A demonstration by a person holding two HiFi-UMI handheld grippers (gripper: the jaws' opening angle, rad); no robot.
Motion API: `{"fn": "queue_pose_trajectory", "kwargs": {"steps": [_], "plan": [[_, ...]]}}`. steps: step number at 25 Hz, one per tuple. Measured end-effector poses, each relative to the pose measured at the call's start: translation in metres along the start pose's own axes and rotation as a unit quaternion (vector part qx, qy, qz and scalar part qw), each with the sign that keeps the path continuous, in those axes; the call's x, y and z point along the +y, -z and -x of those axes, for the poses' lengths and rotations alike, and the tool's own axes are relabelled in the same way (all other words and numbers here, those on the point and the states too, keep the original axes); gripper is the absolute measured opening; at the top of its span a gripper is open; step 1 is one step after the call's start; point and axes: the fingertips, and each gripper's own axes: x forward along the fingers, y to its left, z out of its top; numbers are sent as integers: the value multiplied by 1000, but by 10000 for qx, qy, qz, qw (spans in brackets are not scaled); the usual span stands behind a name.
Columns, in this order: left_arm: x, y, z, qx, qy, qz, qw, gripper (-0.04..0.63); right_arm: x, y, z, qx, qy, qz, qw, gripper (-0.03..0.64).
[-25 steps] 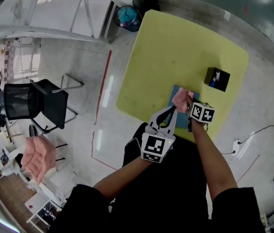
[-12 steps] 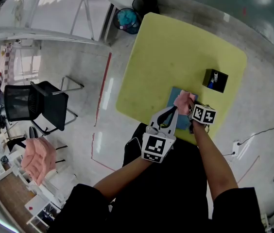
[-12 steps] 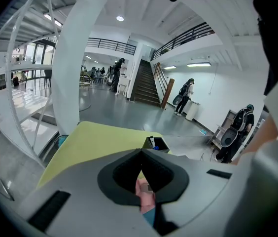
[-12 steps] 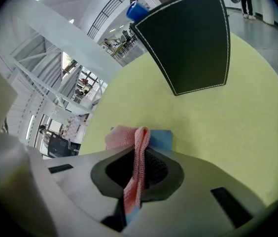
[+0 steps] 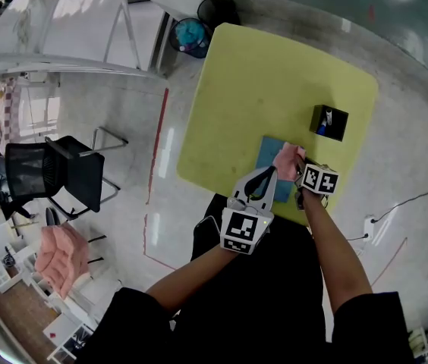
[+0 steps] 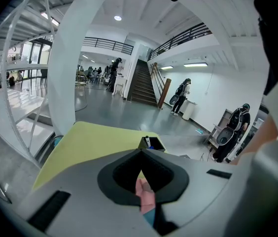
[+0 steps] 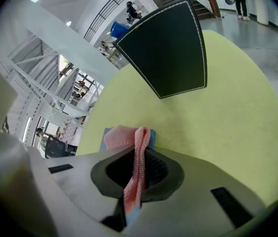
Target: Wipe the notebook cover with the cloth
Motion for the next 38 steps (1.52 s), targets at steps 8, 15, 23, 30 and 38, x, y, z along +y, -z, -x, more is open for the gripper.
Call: {"fn": "queue_pose_trajectory", "kwargs": {"steps": [8,15,23,30,38], "plan": [[-3,5,12,-18,115,-42,9999,3,-33,7,14,-148,277,-306,9990,37],[11,16,37,-106,169,-13,9998,3,-29,11,23,-378,387,-271,9982,37],[38,16,93,-316,227,-65,9992,3,28,11,49,-636,436,78,9970,37],[61,13,134,-431,303,114,9985,3,102,2,64,-953,271,264,9947,37],[73,29,138,-328,382,101,9987,3,157,14,29,-789,-224,43,9966,37]]}}
